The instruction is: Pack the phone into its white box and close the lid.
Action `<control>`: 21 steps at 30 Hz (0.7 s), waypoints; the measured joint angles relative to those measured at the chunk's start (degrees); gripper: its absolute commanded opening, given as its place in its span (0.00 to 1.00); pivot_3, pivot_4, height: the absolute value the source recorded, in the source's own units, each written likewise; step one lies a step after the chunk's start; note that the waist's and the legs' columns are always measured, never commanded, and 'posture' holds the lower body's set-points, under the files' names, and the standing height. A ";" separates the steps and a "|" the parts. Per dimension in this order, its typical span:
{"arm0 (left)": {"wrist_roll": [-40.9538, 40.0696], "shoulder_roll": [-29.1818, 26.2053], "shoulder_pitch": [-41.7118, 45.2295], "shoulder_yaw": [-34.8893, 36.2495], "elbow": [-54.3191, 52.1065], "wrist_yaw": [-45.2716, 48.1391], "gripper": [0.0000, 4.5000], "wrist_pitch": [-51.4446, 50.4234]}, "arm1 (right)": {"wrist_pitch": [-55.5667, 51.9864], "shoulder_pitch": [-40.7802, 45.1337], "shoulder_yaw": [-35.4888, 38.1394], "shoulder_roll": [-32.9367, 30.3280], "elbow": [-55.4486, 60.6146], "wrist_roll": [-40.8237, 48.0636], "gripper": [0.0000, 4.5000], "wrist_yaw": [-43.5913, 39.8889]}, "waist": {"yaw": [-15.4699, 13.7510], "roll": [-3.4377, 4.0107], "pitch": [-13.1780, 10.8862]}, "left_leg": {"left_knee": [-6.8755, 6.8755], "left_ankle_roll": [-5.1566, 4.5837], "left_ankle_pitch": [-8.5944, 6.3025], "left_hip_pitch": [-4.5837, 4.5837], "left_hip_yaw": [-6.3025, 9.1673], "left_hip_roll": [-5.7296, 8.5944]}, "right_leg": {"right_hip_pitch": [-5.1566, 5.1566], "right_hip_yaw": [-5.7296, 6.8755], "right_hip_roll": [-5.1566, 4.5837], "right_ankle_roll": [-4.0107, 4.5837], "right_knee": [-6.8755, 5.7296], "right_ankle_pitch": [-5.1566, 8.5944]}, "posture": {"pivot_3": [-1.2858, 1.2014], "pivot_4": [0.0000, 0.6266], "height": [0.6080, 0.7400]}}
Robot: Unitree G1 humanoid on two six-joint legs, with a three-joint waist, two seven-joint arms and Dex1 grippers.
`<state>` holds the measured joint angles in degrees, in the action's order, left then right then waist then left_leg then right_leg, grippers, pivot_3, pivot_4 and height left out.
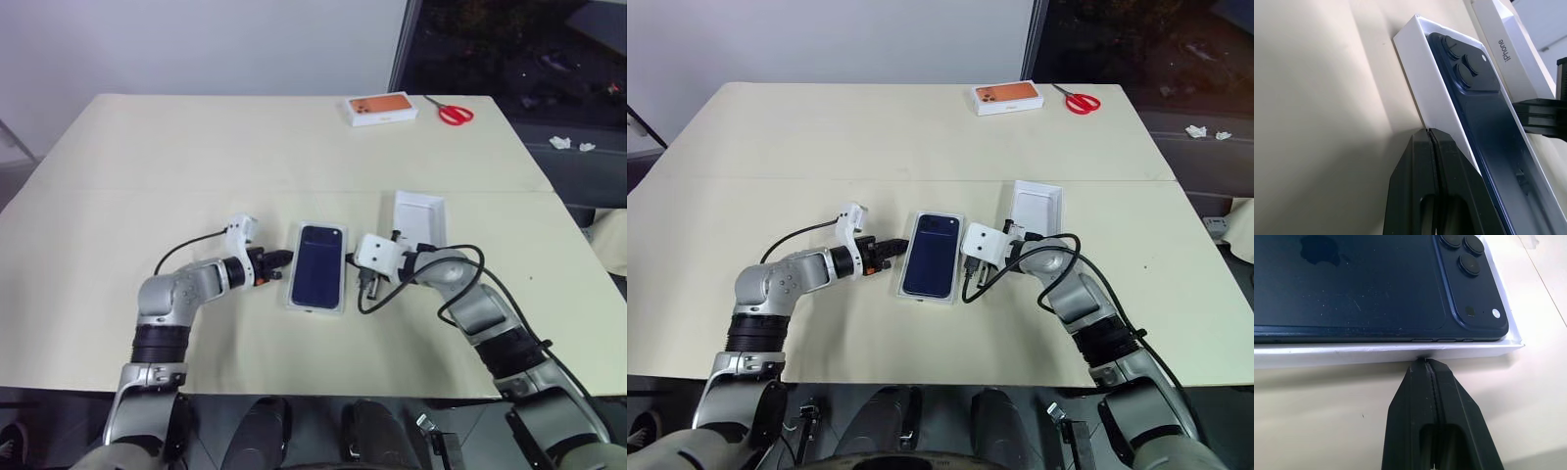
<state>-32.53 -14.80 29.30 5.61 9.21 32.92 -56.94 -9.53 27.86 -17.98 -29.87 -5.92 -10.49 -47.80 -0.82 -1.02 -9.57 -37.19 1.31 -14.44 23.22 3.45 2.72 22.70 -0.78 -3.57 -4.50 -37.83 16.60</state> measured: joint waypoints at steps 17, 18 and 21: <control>0.29 -1.12 -0.08 -0.83 -0.41 1.98 0.01 -0.82 | 0.29 0.47 1.02 -0.57 -0.96 0.64 0.00 -2.09 | 0.12 0.00 0.00 | 0.01 0.01 0.01 -0.01 0.00 -0.01 | 0.01 -0.01 0.01 0.00 0.00 0.00 | 0.52 0.24 1.00; 0.29 -1.20 -0.12 -0.84 -0.40 2.11 0.01 -0.56 | 0.08 0.48 1.25 -0.63 -0.87 0.87 0.00 -2.64 | 0.11 0.00 0.00 | 0.01 0.02 0.01 -0.01 0.00 -0.01 | 0.01 -0.01 0.01 0.00 0.01 0.00 | 0.52 0.24 1.00; 0.24 -2.15 -0.33 -0.99 -0.64 3.15 0.01 -0.36 | -0.47 0.63 1.52 -0.95 -0.67 1.79 0.00 -3.91 | 0.25 0.00 0.00 | 0.03 0.02 0.01 0.00 0.00 -0.01 | 0.04 -0.02 0.01 0.00 0.01 0.00 | 0.52 0.24 1.00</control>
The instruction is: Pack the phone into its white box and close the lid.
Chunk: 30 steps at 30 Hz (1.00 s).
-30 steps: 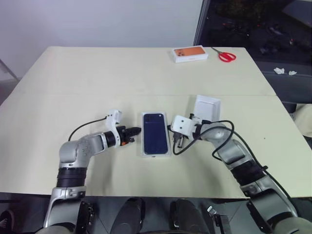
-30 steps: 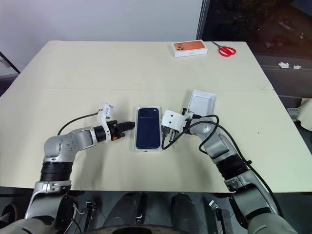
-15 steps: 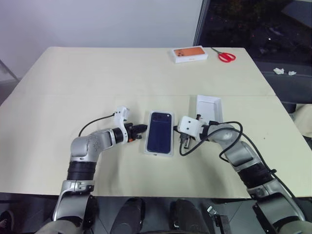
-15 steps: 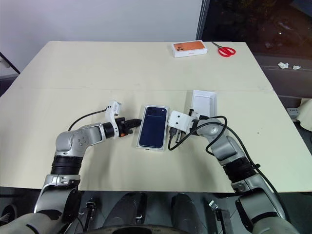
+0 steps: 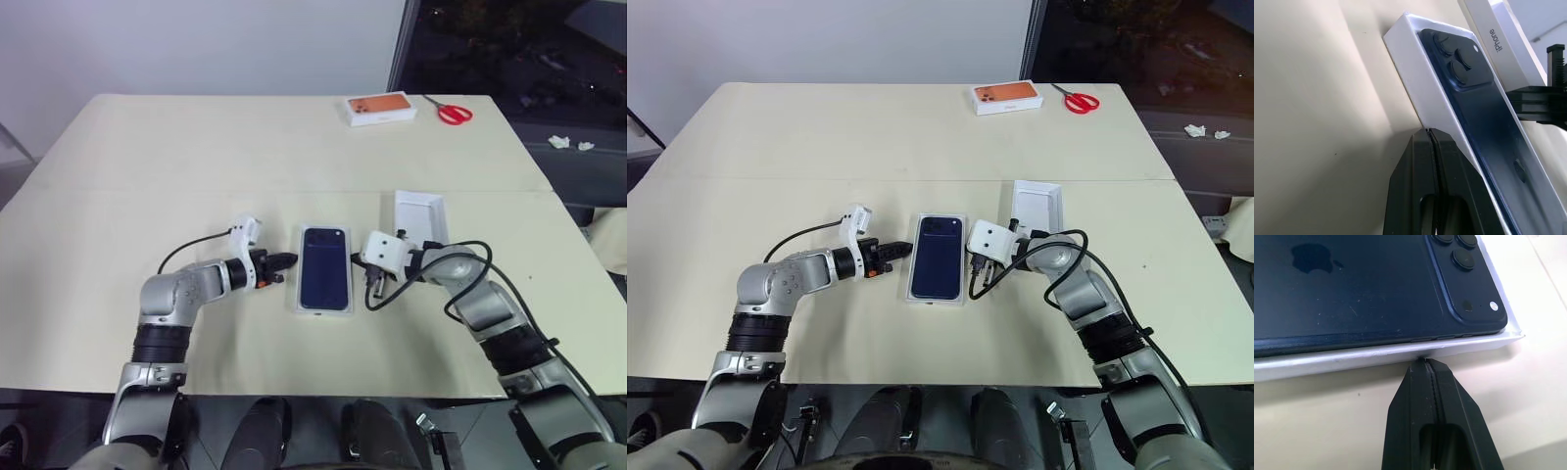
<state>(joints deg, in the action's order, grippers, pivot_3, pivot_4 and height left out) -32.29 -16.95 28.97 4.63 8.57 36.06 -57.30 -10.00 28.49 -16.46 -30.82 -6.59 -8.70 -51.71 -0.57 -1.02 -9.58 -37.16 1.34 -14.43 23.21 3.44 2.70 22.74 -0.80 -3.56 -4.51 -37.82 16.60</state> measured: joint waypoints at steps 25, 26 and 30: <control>-3.43 -16.96 -6.29 5.81 -9.30 11.13 0.98 6.17 | -38.64 10.73 9.04 -3.15 8.57 14.65 0.98 -0.72 | 1.15 0.10 -0.12 | 0.12 -0.11 -0.07 0.27 -0.04 -0.13 | 0.44 -0.08 0.01 0.03 -0.05 0.00 | 0.52 0.24 1.00; -3.43 -16.99 -6.35 5.80 -9.31 11.35 0.98 6.81 | -41.30 11.45 9.26 -3.13 8.58 15.13 0.98 -0.04 | 1.16 0.10 -0.12 | 0.12 -0.11 -0.07 0.27 -0.04 -0.13 | 0.44 -0.08 0.00 0.03 -0.05 0.00 | 0.52 0.24 1.00; -3.41 -16.97 -6.42 5.81 -9.30 11.67 0.98 8.76 | -53.21 13.36 9.22 -3.88 8.57 16.08 0.98 4.10 | 1.22 0.10 -0.12 | 0.15 -0.12 -0.07 0.29 -0.05 -0.13 | 0.49 -0.09 0.00 0.03 -0.05 0.00 | 0.52 0.24 1.00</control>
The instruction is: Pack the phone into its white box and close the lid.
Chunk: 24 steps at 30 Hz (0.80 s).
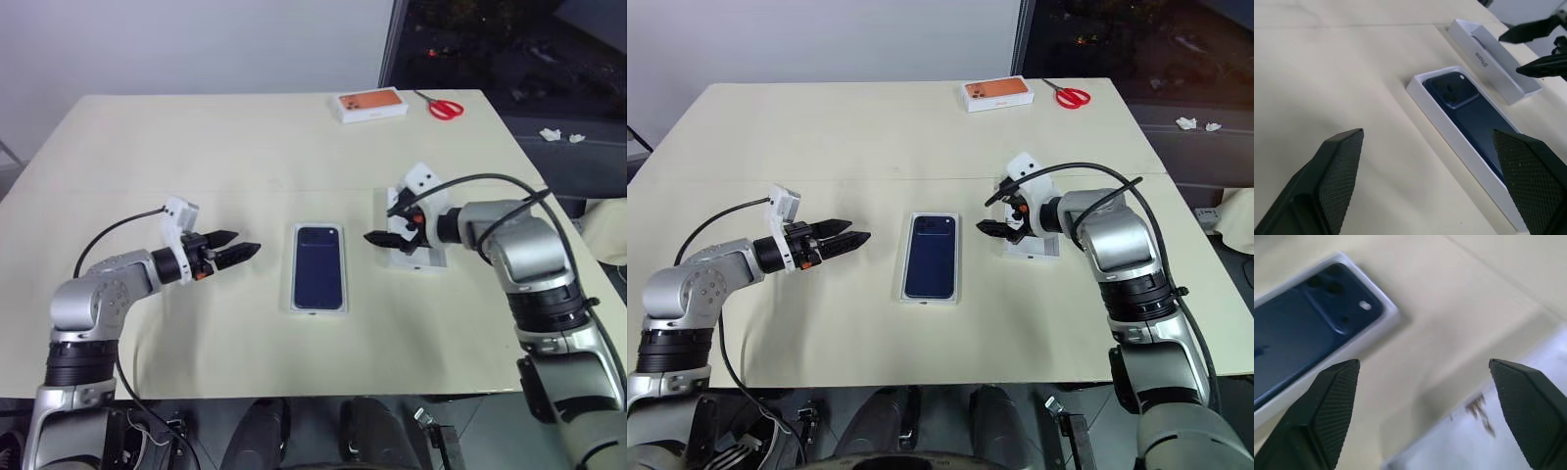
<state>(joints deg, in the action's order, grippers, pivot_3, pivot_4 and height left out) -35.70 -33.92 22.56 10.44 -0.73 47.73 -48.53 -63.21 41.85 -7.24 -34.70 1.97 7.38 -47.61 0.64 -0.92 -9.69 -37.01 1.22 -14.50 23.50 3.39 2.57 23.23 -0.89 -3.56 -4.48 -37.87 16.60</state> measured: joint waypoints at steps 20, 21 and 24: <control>-2.01 6.41 -5.00 0.64 -4.34 -5.11 0.98 1.29 | -28.91 16.03 1.95 9.19 -16.62 8.07 0.98 24.09 | 0.26 0.06 -0.03 | 0.05 0.00 0.00 0.05 -0.11 0.00 | 0.15 -0.09 0.02 0.00 -0.06 -0.01 | 0.52 0.24 1.00; -2.11 6.70 -5.10 0.66 -4.55 -5.45 0.98 1.29 | -28.91 16.68 1.82 9.20 -17.50 8.91 0.98 25.10 | 0.28 0.06 -0.03 | 0.06 0.00 0.00 0.05 -0.11 0.00 | 0.15 -0.09 0.03 0.00 -0.06 -0.01 | 0.52 0.24 1.00; -2.41 7.10 -5.82 0.67 -5.18 -6.49 0.98 1.29 | -28.91 17.70 1.72 9.27 -18.99 11.18 0.98 28.28 | 0.43 0.06 -0.04 | 0.07 -0.01 0.00 0.05 -0.13 -0.01 | 0.16 -0.11 0.04 0.00 -0.06 -0.01 | 0.52 0.24 1.00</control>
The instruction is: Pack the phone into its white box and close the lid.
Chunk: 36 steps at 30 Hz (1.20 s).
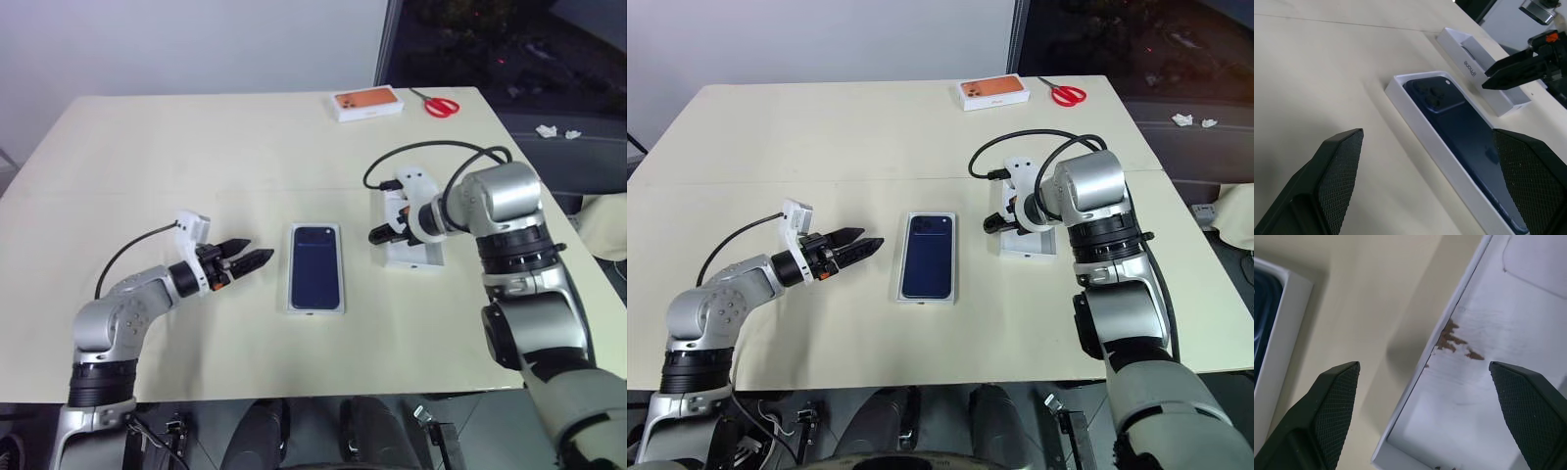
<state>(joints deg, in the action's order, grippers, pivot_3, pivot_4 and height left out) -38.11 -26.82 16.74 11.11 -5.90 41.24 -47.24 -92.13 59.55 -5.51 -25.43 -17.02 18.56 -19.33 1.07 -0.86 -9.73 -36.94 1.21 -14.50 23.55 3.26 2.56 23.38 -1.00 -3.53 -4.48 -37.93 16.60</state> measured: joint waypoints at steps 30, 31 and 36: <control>-1.39 0.99 -0.62 0.59 -1.18 -3.46 1.00 -0.10 | 0.12 -4.82 6.65 3.61 2.13 29.07 0.00 39.97 | -0.04 -0.03 0.02 | -0.09 -0.07 -0.01 -0.01 -0.01 -0.04 | -0.13 0.06 0.06 -0.01 -0.02 0.00 | 0.52 0.24 1.00; -1.40 0.97 -0.61 0.59 -1.18 -3.46 1.00 -0.10 | 0.09 -4.80 6.76 3.65 2.13 29.08 0.00 39.99 | -0.04 -0.03 0.02 | -0.09 -0.07 -0.01 -0.01 0.00 -0.04 | -0.13 0.06 0.06 0.00 -0.02 0.00 | 0.52 0.24 1.00; -1.41 -0.03 0.01 1.01 -0.92 -3.16 1.00 -0.41 | 0.55 -5.15 12.80 6.55 4.30 29.43 0.00 34.37 | 0.15 0.00 0.00 | -0.07 -0.08 -0.01 -0.01 -0.03 -0.09 | -0.09 0.05 0.14 -0.01 -0.02 0.00 | 0.52 0.24 1.00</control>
<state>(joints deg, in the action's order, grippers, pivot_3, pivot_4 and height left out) -39.52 -26.85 16.75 12.11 -6.82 38.08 -47.65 -91.57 54.40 7.28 -18.89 -12.72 47.99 15.04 1.22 -0.85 -9.74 -37.01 1.13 -14.52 23.54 3.23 2.47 23.30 -0.95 -3.39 -4.49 -37.95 16.60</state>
